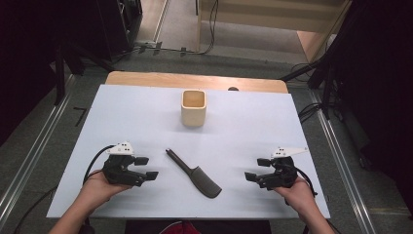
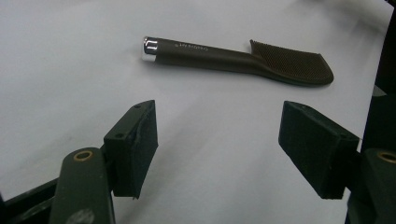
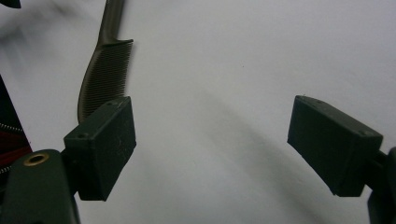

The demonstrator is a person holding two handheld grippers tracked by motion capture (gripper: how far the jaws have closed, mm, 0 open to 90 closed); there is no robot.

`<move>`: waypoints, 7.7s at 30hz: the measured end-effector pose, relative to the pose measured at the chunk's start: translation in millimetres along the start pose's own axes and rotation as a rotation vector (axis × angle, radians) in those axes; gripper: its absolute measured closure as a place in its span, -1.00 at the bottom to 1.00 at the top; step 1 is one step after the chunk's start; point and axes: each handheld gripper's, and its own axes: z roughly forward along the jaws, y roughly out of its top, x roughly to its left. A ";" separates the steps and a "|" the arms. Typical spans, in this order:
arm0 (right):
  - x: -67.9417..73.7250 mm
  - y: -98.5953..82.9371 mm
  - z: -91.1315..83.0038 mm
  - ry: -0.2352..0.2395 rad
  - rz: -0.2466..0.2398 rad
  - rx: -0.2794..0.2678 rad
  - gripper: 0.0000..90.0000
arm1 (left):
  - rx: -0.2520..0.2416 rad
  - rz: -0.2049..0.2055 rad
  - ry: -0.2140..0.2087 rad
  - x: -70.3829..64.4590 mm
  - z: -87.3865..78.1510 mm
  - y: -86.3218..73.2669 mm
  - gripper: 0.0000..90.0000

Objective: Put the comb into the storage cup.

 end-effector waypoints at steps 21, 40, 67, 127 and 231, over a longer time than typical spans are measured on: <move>0.1 0.2 -0.7 -0.003 0.002 -0.003 -0.69 | -0.009 -0.028 0.003 5.5 0.4 10.0 -0.33; 3.2 2.3 -0.6 -0.003 -0.017 -0.015 -0.69 | -0.035 -0.057 0.021 10.5 7.7 42.7 -0.41; 0.7 2.0 -0.8 -0.007 -0.009 -0.016 -0.69 | 0.006 -0.016 0.004 13.9 42.8 87.4 -0.32; -1.8 1.6 -2.0 -0.007 -0.005 -0.005 -0.68 | 0.175 0.025 0.005 33.3 96.7 74.9 1.00; -1.0 1.6 -1.2 -0.013 -0.009 -0.001 -0.69 | 0.147 -0.054 -0.099 -0.7 44.1 32.7 0.46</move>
